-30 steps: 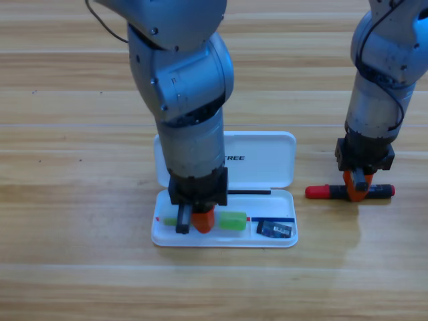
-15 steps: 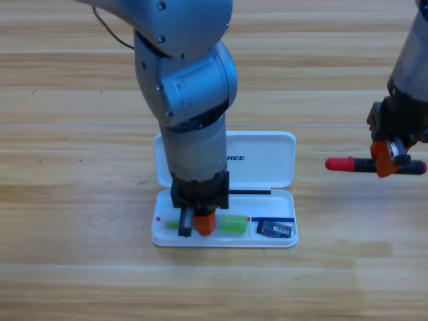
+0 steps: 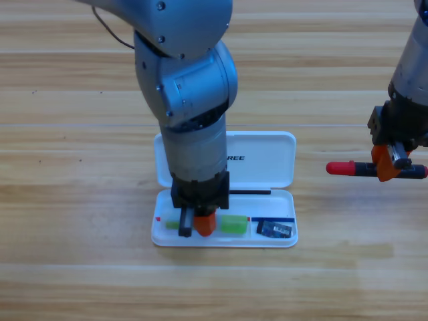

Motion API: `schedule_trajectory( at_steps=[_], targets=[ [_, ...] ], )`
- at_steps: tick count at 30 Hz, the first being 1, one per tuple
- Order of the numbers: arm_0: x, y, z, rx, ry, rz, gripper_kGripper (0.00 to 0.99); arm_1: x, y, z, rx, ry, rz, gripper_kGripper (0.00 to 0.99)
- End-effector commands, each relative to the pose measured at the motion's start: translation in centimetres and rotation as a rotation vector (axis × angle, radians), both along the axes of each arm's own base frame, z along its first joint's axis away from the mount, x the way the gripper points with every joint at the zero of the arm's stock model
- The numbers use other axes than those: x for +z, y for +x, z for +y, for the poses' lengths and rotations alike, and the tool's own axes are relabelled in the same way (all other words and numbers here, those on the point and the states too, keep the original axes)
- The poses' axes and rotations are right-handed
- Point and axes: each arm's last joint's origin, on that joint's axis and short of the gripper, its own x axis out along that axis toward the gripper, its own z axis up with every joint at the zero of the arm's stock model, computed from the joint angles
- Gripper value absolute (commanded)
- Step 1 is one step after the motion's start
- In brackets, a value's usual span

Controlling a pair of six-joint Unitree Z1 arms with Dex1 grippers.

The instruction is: Clean up eraser and pencils

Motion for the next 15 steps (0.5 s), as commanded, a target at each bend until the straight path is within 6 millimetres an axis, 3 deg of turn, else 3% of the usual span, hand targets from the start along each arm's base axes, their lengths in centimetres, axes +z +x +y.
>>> schedule_trajectory(
  at_steps=[1,3,9,15],
  targets=[
    [-1.1,-0.7,-0.4,-0.007,0.018,0.011,0.948,-0.7,-1.1,0.3,0.014,-0.018,0.039,0.000],
    [-1.0,-0.7,-0.3,-0.006,0.018,0.007,0.990,-0.6,-1.0,0.4,0.014,-0.016,0.036,0.000],
    [-0.8,-0.7,-0.3,-0.003,0.015,0.004,0.990,-0.4,-1.1,0.5,0.017,-0.010,0.033,0.000],
    [0.5,-1.0,0.1,-0.003,0.000,-0.007,0.990,1.6,-2.4,2.4,0.045,0.025,0.011,0.000]
  ],
)
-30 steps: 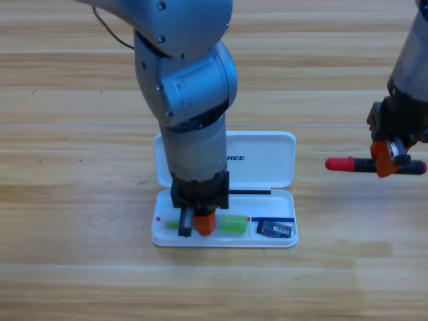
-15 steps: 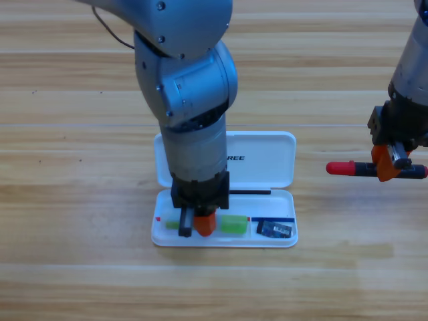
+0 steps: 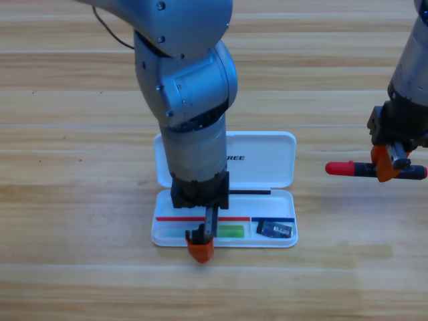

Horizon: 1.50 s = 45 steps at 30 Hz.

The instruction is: Clean up eraser and pencils

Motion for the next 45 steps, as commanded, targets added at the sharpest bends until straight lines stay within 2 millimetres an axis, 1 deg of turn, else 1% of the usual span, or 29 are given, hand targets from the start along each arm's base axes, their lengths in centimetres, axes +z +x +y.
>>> schedule_trajectory(
  at_steps=[1,4,7,10,12,14,16,18,20,23,26,29,33,43,44,45],
  targets=[
    [1.3,-1.2,0.4,-0.009,-0.009,-0.013,0.990,1.8,-2.6,2.8,0.058,0.022,0.009,0.000],
    [4.3,-1.7,1.9,0.002,-0.037,-0.029,0.990,2.2,-2.8,4.8,0.072,0.028,0.010,0.000],
    [7.9,-1.9,4.5,0.033,-0.075,-0.054,0.990,1.9,-2.9,7.0,0.087,0.021,0.017,0.000],
    [11.7,-2.1,8.1,0.093,-0.125,-0.075,0.990,0.9,-3.0,9.3,0.100,0.018,0.024,0.000],
    [13.8,-2.2,10.9,0.140,-0.157,-0.097,0.990,0.0,-3.0,10.9,0.109,0.007,0.036,0.000],
    [15.3,-2.3,13.9,0.179,-0.188,-0.119,0.990,-0.8,-2.9,12.5,0.116,-0.004,0.044,0.000],
    [16.2,-2.3,16.8,0.219,-0.215,-0.130,0.990,-1.6,-2.7,13.9,0.123,-0.008,0.040,0.000],
    [16.7,-2.2,19.1,0.263,-0.231,-0.143,0.990,-2.6,-2.5,15.3,0.128,-0.014,0.038,0.000],
    [16.7,-1.8,20.7,0.297,-0.233,-0.147,0.990,-3.5,-2.3,16.4,0.130,-0.023,0.042,0.000],
    [16.4,-1.3,22.4,0.347,-0.236,-0.159,0.990,-4.8,-2.0,17.7,0.131,-0.040,0.038,0.000],
    [15.9,-1.1,23.7,0.389,-0.254,-0.172,0.990,-5.6,-1.7,18.4,0.132,-0.048,0.033,0.000],
    [15.7,-1.1,24.2,0.407,-0.268,-0.178,0.990,-6.3,-1.6,18.8,0.132,-0.052,0.034,0.000],
    [15.6,-1.3,24.3,0.411,-0.271,-0.178,0.990,-7.1,-1.3,19.1,0.130,-0.065,0.033,0.000],
    [15.5,-1.7,24.5,0.411,-0.283,-0.181,0.990,-7.1,-1.3,19.1,0.122,-0.069,0.030,0.000],
    [15.5,-1.7,24.5,0.410,-0.284,-0.182,0.990,-7.0,-1.3,19.1,0.120,-0.067,0.027,0.081],
    [15.5,-1.7,24.5,0.410,-0.284,-0.182,0.990,-7.0,-1.3,19.1,0.115,-0.069,0.025,0.295]
  ],
)
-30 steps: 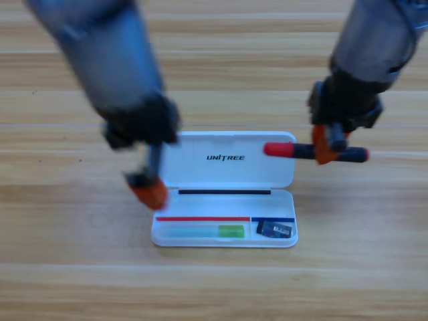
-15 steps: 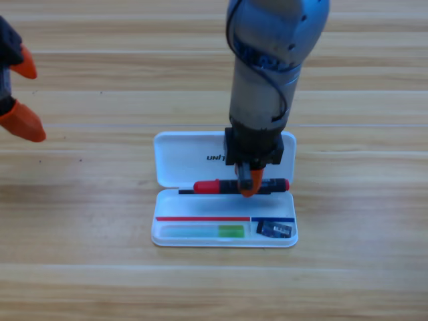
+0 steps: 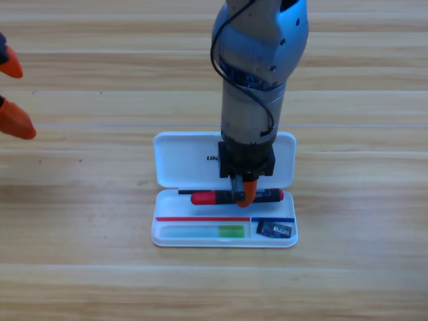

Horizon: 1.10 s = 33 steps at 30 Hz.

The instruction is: Clean up eraser and pencils

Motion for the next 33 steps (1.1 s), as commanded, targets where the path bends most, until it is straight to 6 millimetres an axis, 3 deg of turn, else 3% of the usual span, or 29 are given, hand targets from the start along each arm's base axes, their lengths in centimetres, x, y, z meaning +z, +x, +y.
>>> schedule_trajectory(
  at_steps=[1,2,3,7,12,20,24,30,33],
  targets=[
    [-0.5,-0.1,0.5,0.014,-0.007,0.012,0.990,-2.8,-0.6,1.2,-0.002,-0.068,0.012,0.528],
    [-0.5,-0.1,0.5,0.015,-0.009,0.013,0.990,-2.7,-0.6,1.2,-0.003,-0.068,0.010,0.724],
    [-0.5,-0.1,0.5,0.015,-0.009,0.014,0.990,-2.7,-0.6,1.1,-0.004,-0.069,0.008,0.799],
    [-0.6,-0.2,0.5,0.012,-0.009,0.016,0.990,-1.5,-0.8,0.9,-0.004,-0.051,-0.001,0.870],
    [-0.6,-0.2,0.5,0.016,-0.017,0.015,0.990,2.2,-2.1,-0.4,0.001,0.008,0.001,0.900],
    [-0.4,0.0,0.4,0.028,-0.028,0.014,0.990,11.8,-7.8,-5.8,0.049,0.165,0.003,0.919],
    [-0.8,0.9,0.1,0.034,-0.030,0.014,0.990,14.1,-10.0,-8.6,0.062,0.230,0.058,0.930],
    [-1.6,4.1,0.1,0.084,-0.057,-0.029,0.990,17.1,-9.1,-14.4,-0.042,0.419,0.170,0.930],
    [-2.3,6.2,-0.1,0.103,-0.098,-0.064,0.989,17.5,-9.1,-15.7,-0.086,0.466,0.171,0.930]
  ],
)
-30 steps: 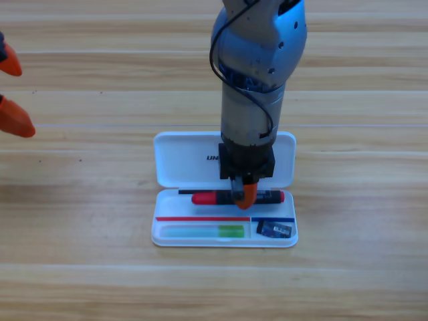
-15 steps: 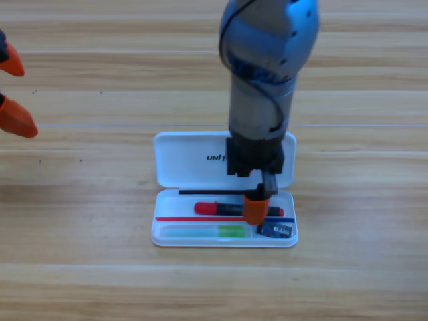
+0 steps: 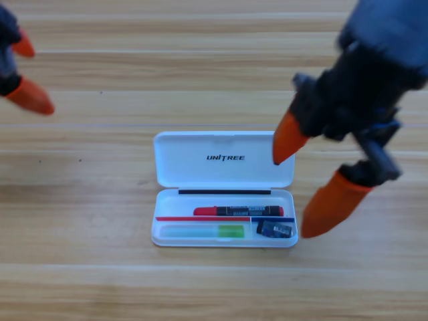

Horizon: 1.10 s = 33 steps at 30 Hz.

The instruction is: Clean up eraser and pencils

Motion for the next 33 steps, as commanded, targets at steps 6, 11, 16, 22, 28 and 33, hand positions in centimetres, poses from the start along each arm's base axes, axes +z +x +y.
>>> schedule_trajectory(
  at_steps=[6,11,16,22,28,33],
  targets=[
    [-5.6,7.8,0.2,0.065,-0.123,-0.039,0.942,0.4,0.1,-5.5,-0.186,0.161,0.010,0.931],
    [-9.5,10.0,-0.5,0.054,-0.163,-0.010,0.779,0.2,-0.5,-6.0,-0.209,0.218,0.011,0.931],
    [-12.9,11.2,-1.0,0.054,-0.158,0.010,0.566,0.1,-1.1,-6.6,-0.212,0.240,0.023,0.931],
    [-15.3,11.7,-1.8,0.022,-0.160,-0.010,0.000,0.1,-1.3,-6.6,-0.198,0.256,0.046,0.931],
    [-16.0,11.4,-2.1,0.028,-0.161,-0.004,0.000,0.1,-1.1,-6.2,-0.199,0.270,0.043,0.931],
    [-16.7,11.0,-3.4,-0.003,-0.156,0.021,0.000,-0.1,-1.1,-6.0,-0.194,0.266,0.047,0.931]
  ],
)
